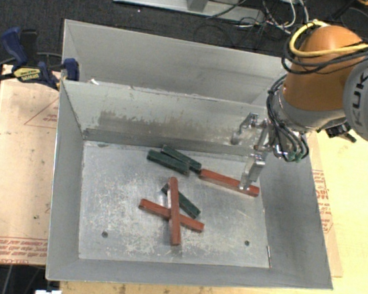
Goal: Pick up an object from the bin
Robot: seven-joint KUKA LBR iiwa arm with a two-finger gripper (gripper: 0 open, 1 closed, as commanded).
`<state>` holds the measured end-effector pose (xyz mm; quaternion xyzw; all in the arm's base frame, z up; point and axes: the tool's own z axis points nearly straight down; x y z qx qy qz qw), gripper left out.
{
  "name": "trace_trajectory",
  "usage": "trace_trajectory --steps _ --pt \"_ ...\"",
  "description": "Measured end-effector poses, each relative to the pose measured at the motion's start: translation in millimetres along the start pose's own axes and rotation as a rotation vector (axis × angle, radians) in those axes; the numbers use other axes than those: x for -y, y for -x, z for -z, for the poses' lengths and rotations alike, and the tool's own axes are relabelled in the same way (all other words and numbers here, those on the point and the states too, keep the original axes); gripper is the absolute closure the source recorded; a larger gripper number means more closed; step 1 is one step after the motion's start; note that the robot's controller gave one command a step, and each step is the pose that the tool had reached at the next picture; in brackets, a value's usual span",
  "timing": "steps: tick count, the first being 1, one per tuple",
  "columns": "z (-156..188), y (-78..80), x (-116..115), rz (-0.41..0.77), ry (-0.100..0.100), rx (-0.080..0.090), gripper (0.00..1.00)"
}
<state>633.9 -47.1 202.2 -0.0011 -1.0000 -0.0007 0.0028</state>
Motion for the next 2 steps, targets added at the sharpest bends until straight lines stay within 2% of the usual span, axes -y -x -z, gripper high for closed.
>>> trace_trajectory --steps 1,2 --pt "5 1.3 0 0.001 -0.001 0.007 0.0" --pt "-128 -4.2 0 0.095 0.0 0.013 1.0"
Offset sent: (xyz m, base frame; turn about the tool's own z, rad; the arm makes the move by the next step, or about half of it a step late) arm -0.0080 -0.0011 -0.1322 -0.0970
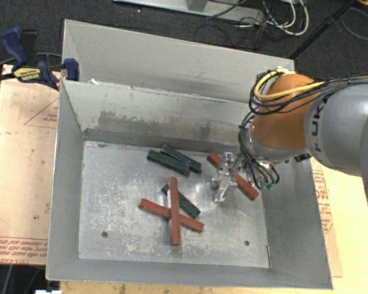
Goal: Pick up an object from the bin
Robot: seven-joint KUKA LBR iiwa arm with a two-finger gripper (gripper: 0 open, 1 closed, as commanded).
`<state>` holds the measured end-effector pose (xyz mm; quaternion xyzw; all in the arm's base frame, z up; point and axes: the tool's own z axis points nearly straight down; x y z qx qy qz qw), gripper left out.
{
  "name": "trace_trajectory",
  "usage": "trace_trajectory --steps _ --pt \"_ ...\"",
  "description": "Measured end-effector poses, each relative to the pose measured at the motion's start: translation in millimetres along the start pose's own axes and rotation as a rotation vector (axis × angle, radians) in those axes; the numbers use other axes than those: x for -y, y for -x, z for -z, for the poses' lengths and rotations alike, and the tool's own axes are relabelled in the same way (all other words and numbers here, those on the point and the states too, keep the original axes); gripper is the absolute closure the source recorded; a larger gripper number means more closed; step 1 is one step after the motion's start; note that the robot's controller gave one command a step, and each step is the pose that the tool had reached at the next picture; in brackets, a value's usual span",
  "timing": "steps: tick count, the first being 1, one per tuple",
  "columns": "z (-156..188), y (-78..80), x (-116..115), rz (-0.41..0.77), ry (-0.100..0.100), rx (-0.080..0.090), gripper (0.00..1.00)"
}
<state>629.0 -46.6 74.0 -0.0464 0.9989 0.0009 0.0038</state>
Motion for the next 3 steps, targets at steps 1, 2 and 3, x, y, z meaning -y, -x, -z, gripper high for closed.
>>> trace_trajectory --steps 1,2,3 --pt "0 0.0 0 0.0 0.0 0.0 1.0" --pt "32 -1.1 -3 -0.036 0.0 -0.008 1.0" --pt "60 5.7 -7 -0.012 -0.001 -0.001 1.0"
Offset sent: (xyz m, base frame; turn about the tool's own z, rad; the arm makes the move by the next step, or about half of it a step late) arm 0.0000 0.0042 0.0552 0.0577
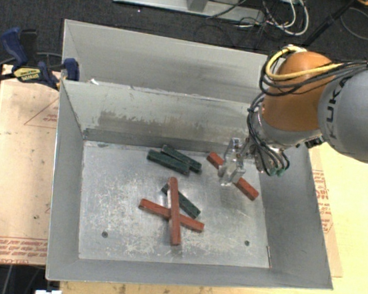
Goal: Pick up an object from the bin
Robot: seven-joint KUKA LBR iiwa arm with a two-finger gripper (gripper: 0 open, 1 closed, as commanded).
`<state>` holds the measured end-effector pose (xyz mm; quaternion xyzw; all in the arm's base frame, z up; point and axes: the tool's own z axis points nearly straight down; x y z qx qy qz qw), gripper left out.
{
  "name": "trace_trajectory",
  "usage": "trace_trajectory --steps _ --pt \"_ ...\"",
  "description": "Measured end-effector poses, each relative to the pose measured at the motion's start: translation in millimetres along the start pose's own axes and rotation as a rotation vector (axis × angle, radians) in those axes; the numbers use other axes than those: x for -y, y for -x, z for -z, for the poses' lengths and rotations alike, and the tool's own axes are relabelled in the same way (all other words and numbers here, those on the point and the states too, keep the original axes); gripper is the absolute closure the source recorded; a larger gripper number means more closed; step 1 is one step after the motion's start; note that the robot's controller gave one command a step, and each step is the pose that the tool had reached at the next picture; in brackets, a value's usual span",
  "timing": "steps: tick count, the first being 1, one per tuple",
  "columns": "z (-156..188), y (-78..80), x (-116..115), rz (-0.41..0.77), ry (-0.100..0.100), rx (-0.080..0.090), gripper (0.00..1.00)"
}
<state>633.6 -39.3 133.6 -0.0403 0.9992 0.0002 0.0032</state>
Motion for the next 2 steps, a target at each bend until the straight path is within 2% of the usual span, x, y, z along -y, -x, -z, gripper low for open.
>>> trace_trajectory --steps 1,2 --pt "-1 13.2 1 -0.006 0.001 -0.002 1.0" --pt "7 17.1 -10 -0.041 0.001 -0.002 0.0"
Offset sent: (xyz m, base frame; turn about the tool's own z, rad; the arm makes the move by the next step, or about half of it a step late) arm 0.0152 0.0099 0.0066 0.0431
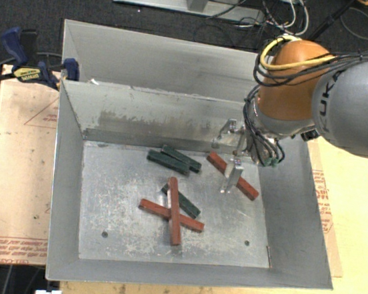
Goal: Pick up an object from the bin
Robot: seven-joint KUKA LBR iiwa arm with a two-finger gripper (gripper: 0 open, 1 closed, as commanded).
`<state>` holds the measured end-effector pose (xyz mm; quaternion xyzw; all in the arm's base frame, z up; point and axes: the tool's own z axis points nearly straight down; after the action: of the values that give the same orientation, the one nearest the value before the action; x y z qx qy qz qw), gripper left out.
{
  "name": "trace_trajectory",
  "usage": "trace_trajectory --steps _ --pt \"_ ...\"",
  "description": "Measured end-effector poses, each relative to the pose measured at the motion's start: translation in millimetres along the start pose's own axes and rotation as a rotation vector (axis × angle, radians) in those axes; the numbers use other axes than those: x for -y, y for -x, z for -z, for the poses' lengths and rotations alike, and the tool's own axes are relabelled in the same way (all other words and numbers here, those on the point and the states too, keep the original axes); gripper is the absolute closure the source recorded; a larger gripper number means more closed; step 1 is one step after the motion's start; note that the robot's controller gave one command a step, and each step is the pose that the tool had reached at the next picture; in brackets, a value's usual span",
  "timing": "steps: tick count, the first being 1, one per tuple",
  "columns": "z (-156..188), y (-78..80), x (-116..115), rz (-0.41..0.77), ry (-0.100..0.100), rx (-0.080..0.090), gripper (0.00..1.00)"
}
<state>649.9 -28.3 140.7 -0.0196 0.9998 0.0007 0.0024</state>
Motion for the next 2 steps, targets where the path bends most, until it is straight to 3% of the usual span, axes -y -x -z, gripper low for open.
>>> trace_trajectory --steps 1,2 --pt "0 0.0 0 0.0 0.0 0.0 0.0" --pt "-65 -8.6 94 0.073 -0.002 0.005 1.0"
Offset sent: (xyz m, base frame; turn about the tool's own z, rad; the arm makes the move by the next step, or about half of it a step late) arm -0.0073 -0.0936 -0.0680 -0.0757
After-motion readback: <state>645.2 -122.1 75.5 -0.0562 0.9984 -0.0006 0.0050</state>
